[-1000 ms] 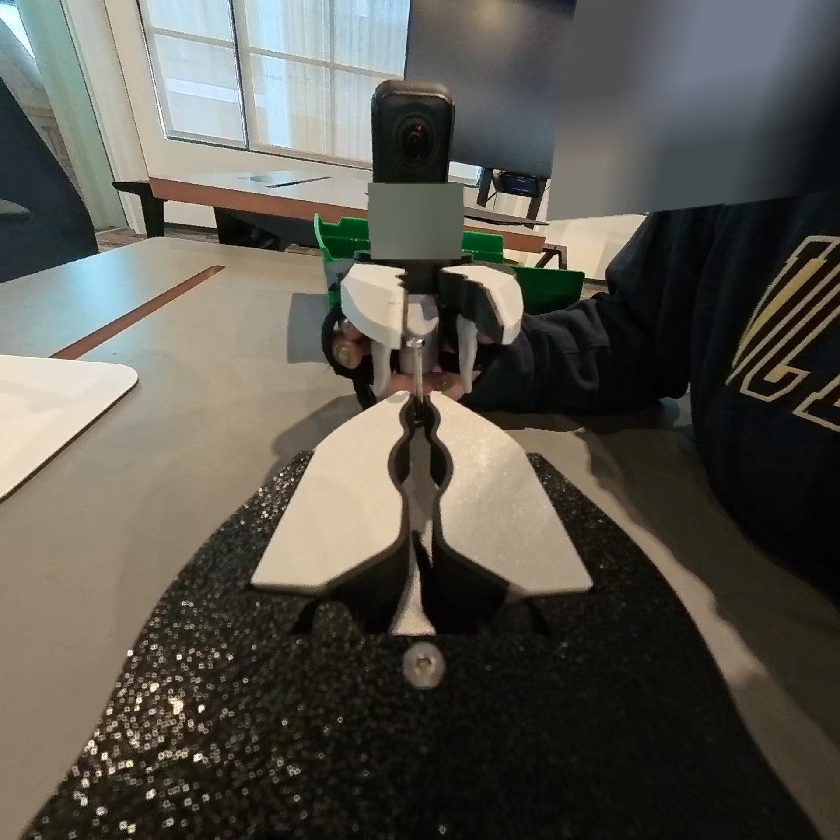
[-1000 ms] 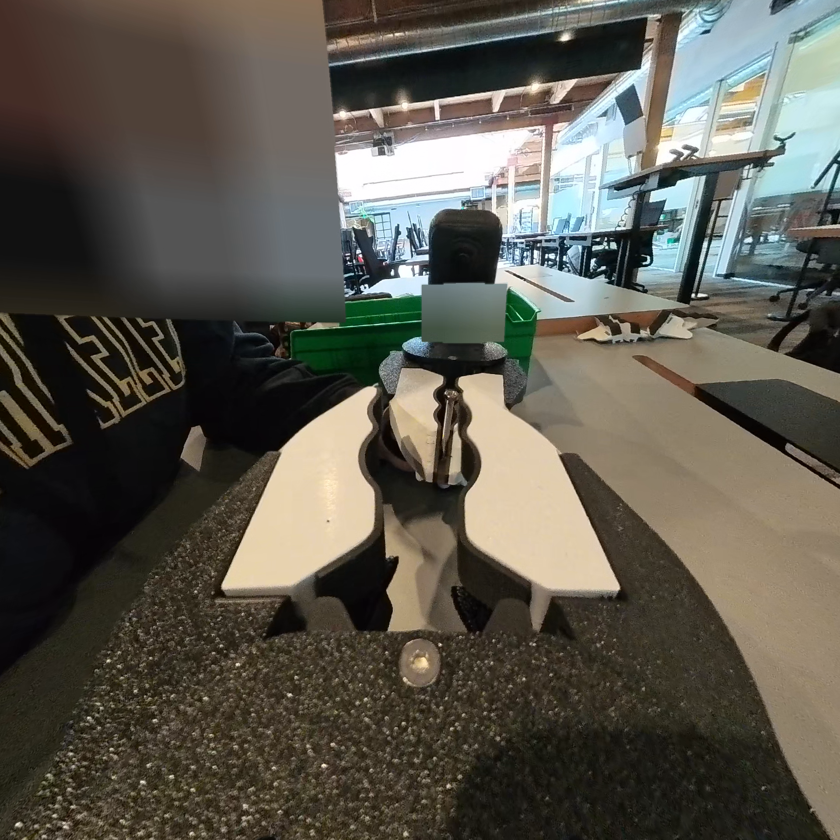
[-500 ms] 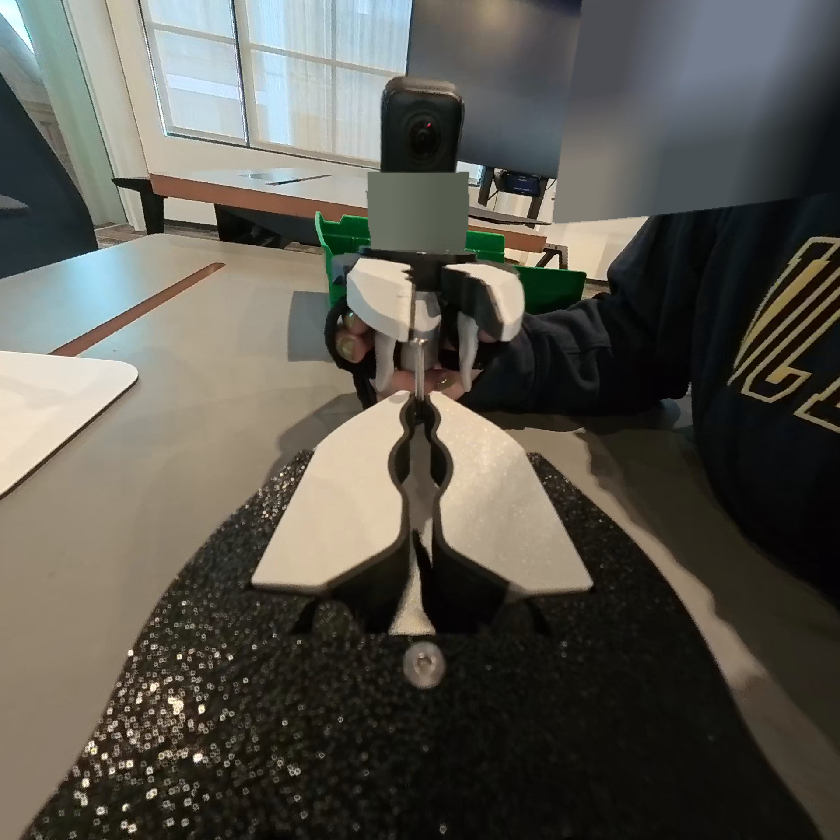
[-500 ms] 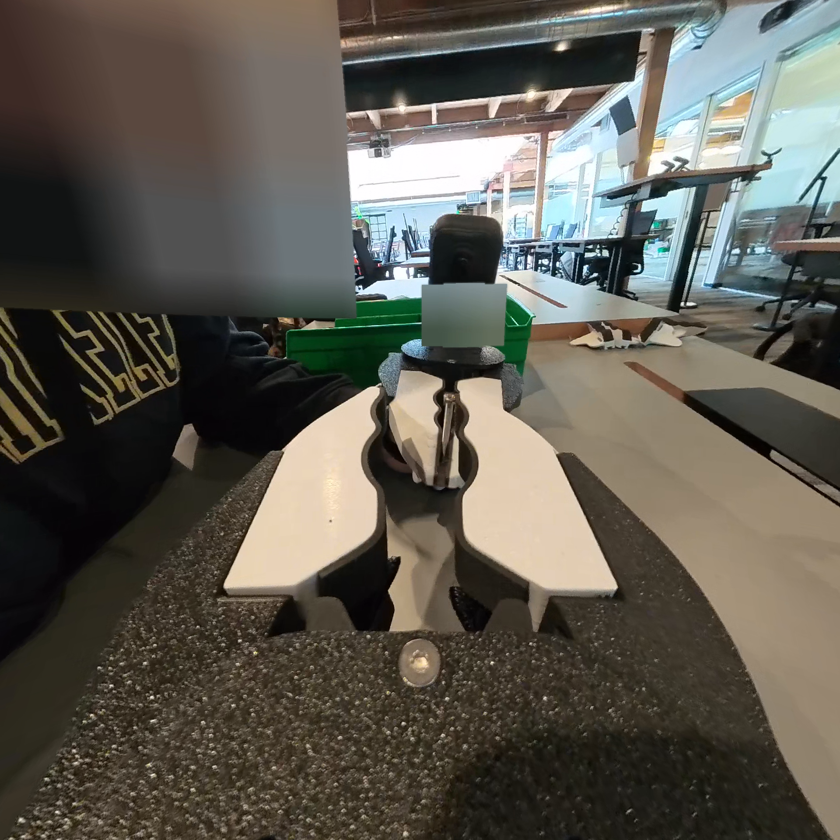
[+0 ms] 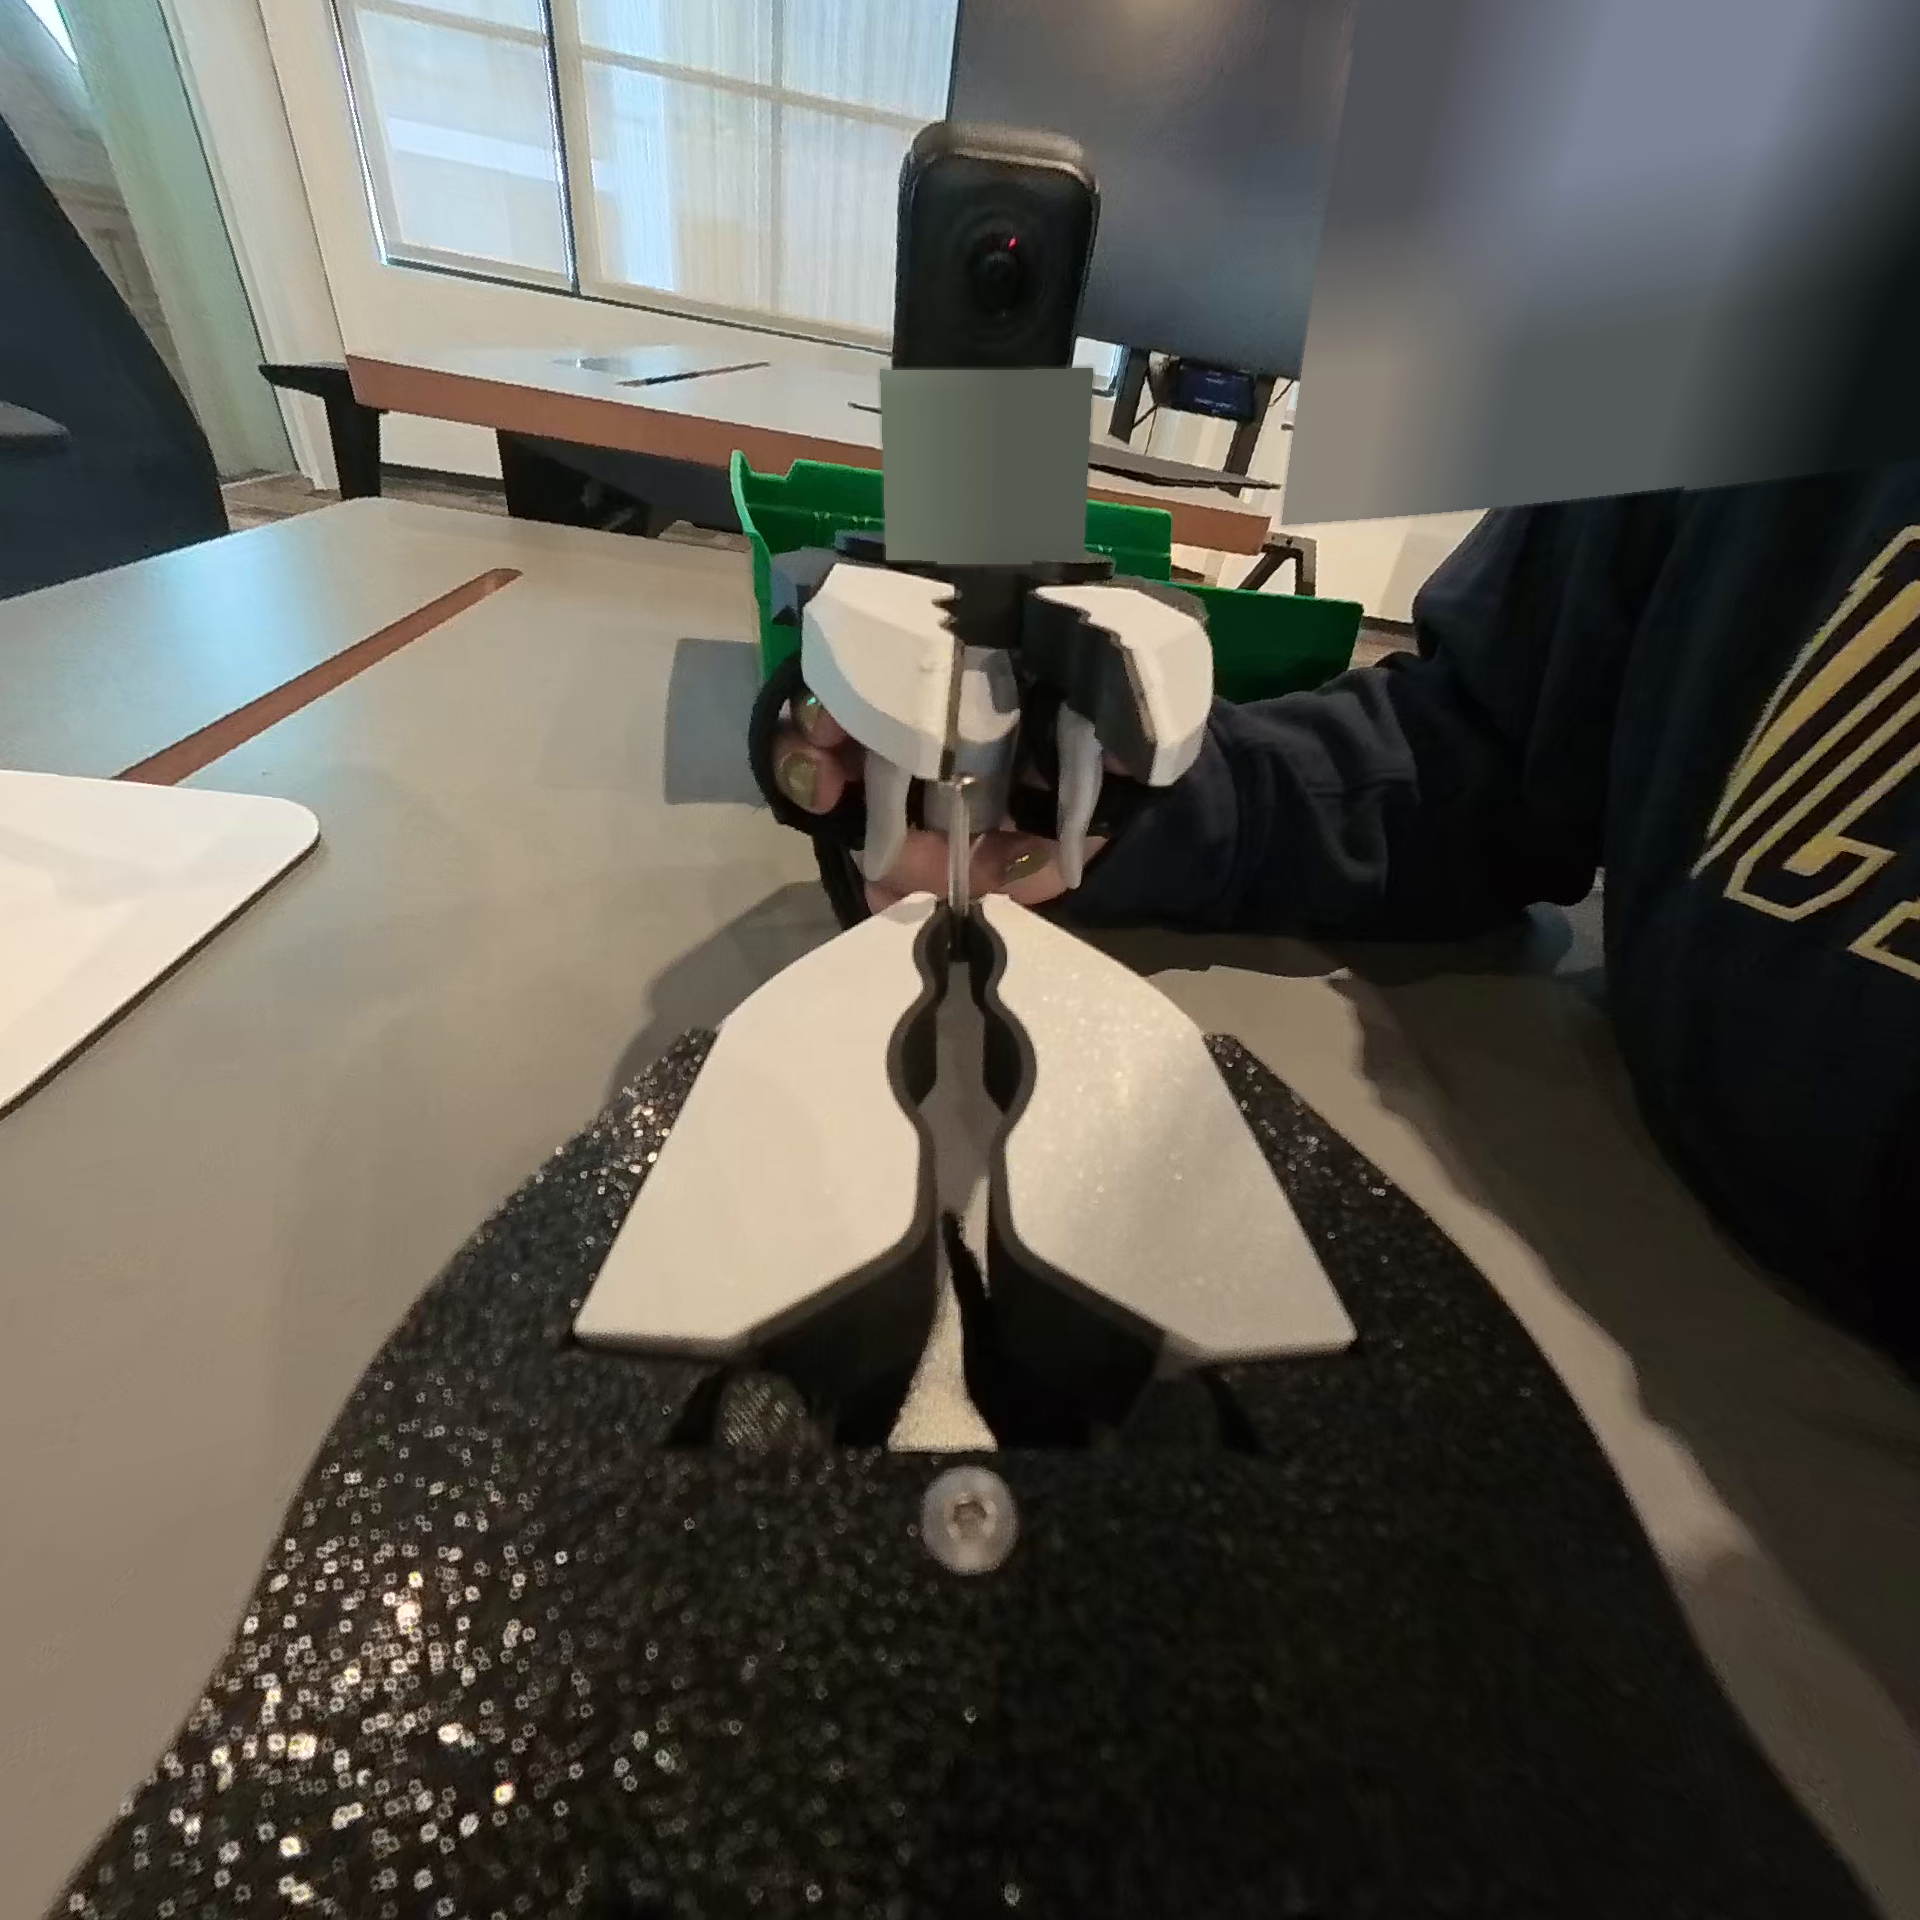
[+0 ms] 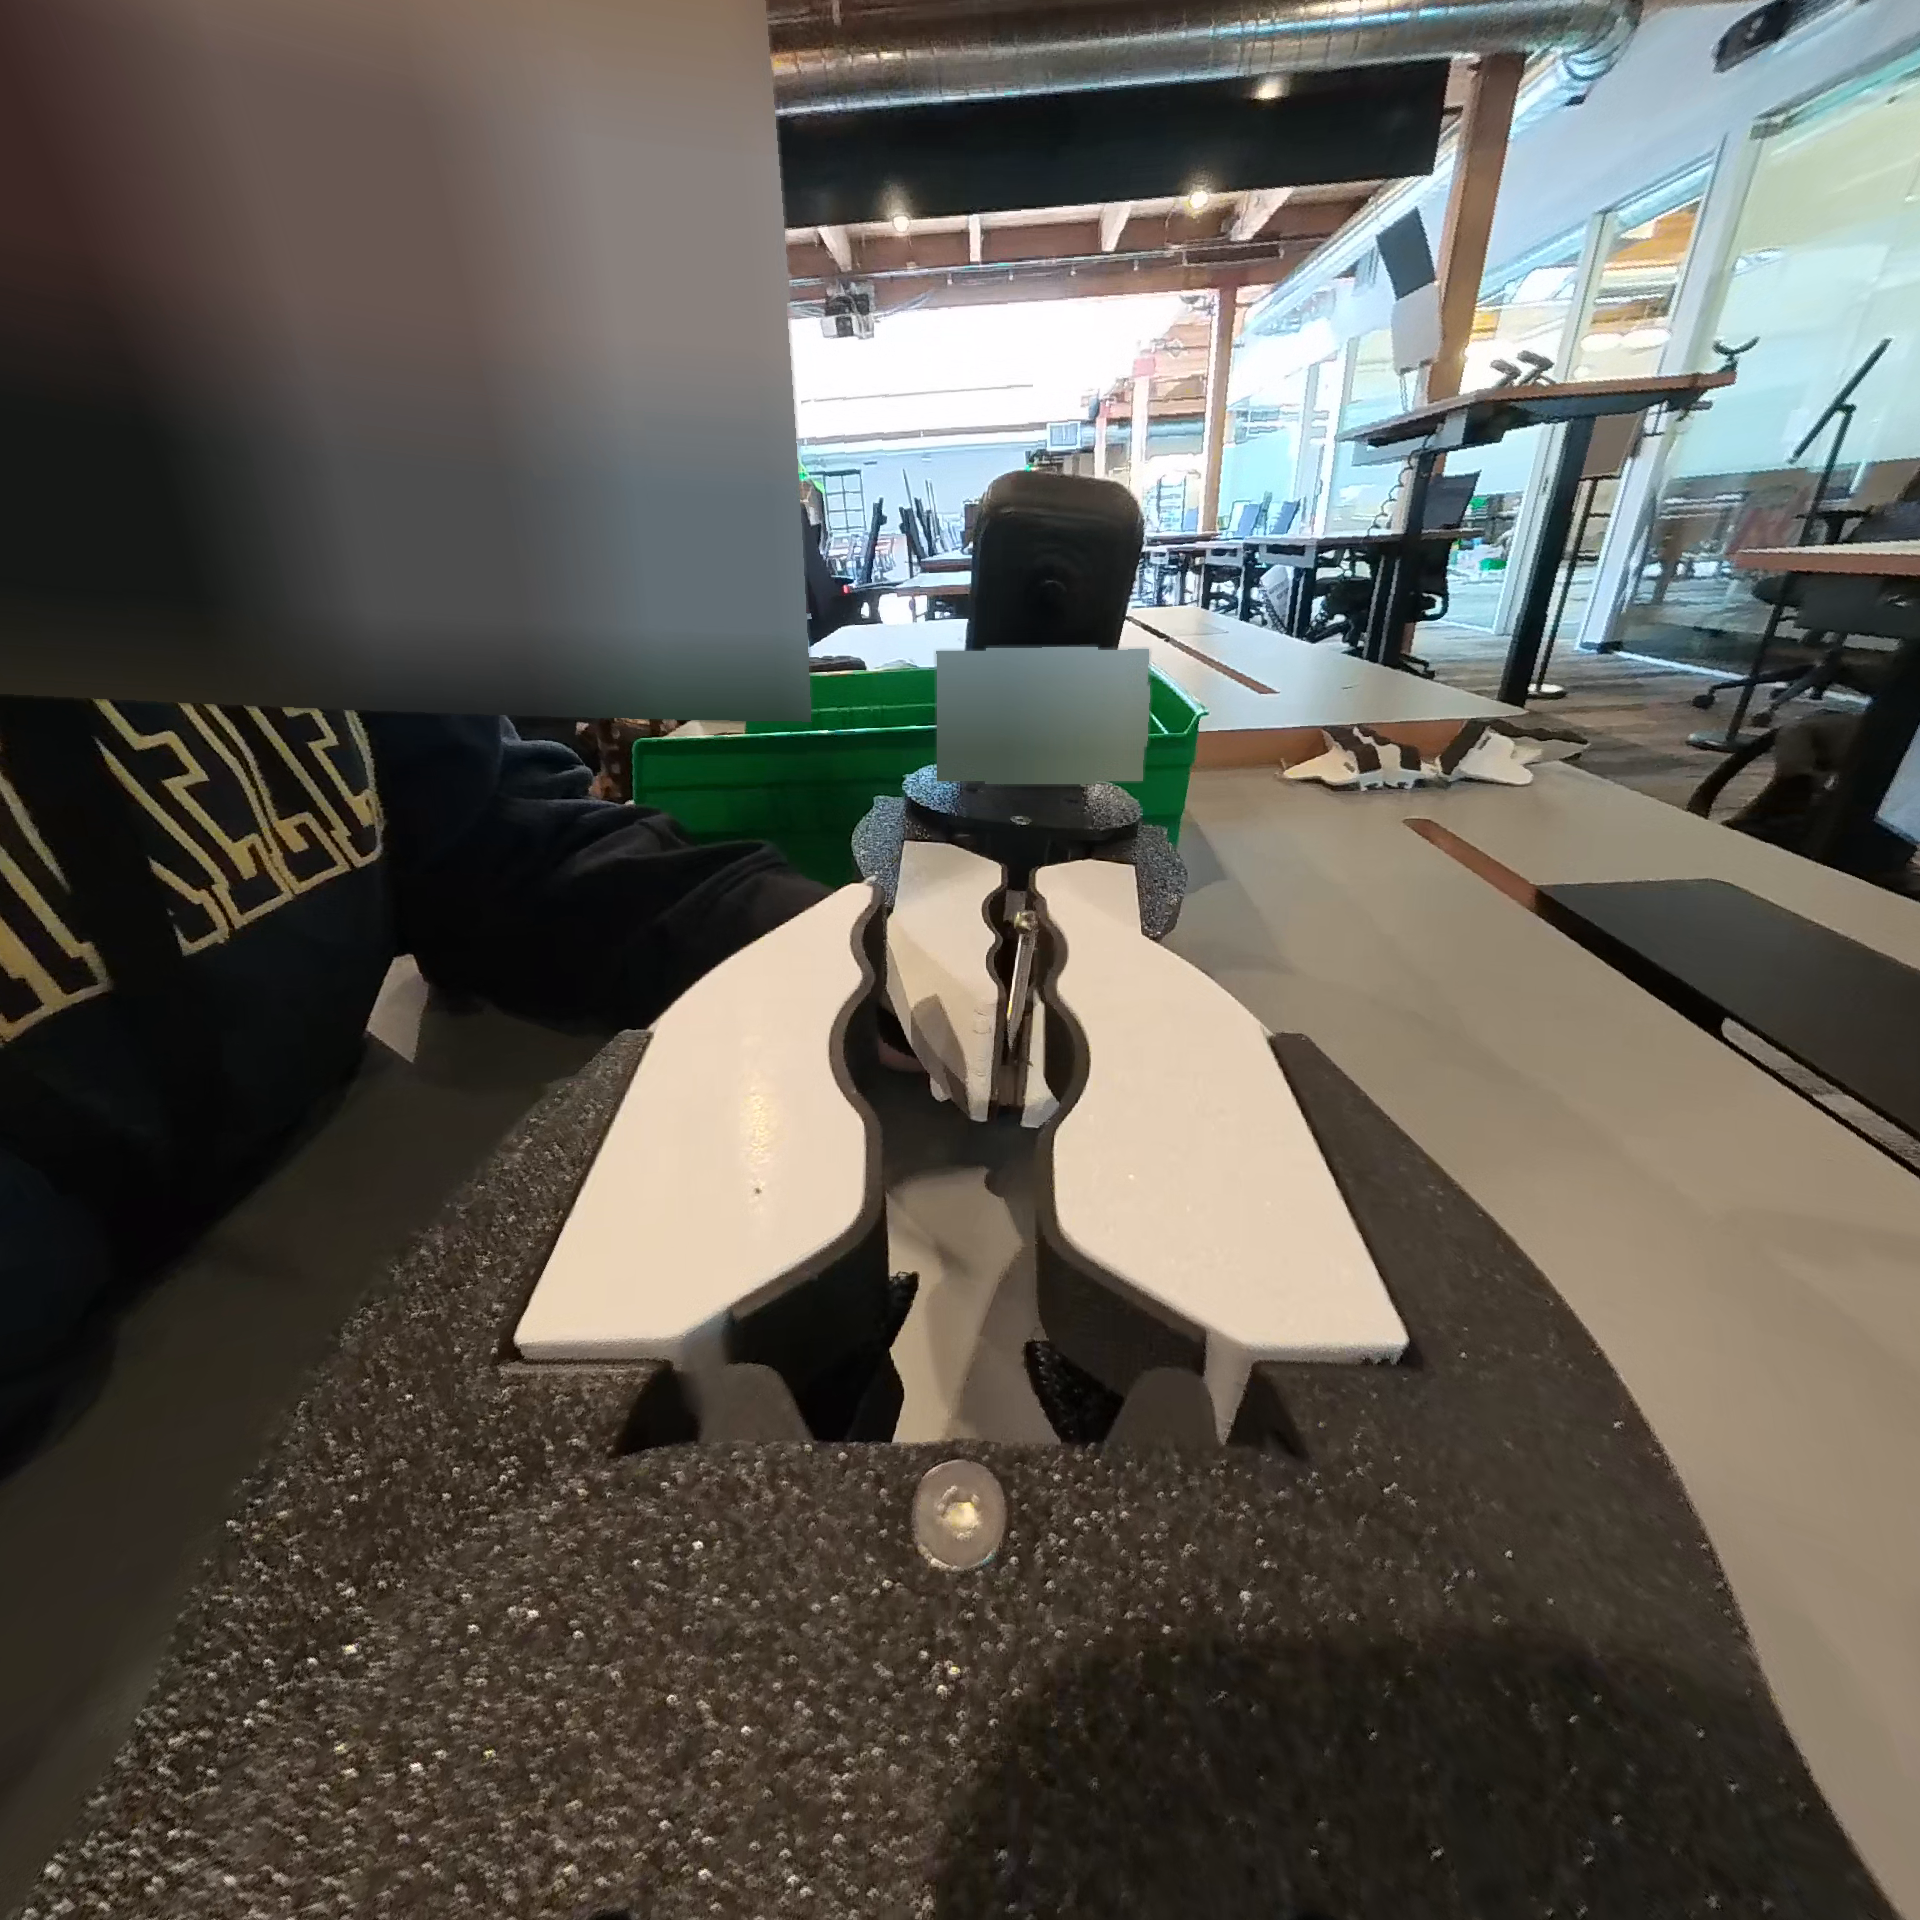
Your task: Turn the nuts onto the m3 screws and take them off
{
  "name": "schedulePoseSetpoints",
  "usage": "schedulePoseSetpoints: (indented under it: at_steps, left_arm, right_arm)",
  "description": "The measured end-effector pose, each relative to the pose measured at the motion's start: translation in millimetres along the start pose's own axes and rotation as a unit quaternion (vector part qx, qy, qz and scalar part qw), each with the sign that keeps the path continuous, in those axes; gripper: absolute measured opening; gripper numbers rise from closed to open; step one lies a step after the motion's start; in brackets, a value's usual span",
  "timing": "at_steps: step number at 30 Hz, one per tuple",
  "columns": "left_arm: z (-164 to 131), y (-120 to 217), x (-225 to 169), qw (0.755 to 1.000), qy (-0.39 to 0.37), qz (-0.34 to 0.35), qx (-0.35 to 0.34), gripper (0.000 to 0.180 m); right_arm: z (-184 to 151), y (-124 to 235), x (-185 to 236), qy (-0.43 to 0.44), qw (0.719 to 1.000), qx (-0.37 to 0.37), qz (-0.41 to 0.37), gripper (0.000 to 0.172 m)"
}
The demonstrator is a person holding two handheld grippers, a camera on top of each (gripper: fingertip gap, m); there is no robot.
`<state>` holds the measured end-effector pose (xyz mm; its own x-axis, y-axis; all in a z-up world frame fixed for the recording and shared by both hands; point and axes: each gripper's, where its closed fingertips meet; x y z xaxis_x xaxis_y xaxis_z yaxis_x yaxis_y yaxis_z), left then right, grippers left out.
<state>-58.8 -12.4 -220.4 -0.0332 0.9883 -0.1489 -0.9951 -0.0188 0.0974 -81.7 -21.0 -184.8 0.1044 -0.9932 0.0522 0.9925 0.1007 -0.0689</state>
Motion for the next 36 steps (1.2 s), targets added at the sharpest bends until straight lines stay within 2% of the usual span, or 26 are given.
schedulePoseSetpoints:
  at_steps: [6,17,22,36]
  left_arm:
    - [0,0,2,1.0,0.003,0.007,0.001,0.002]
    - [-5,-4,3,1.0,0.001,0.014,0.021,0.002]
    - [-5,-4,3,1.0,0.003,0.015,0.022,0.002]
    - [-8,-5,0,1.0,0.002,0.006,0.03,0.002]
  right_arm:
    - [4,3,-1,0.013,1.0,-0.006,-0.008,0.024]
    - [-6,-2,0,0.047,0.998,0.046,-0.022,0.022]
    - [-4,-2,0,0.054,0.997,0.041,-0.03,0.023]
    - [-8,-2,-4,0.02,0.999,0.038,-0.026,0.028]
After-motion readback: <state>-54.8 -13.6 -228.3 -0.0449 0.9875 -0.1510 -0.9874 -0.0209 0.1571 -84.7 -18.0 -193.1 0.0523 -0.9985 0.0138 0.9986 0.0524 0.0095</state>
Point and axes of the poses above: each gripper's, where its closed fingertips meet, y back along the fingers, z out of its top, x = y × z across the jaws, and after that the axes turned 2 degrees about x, right-handed
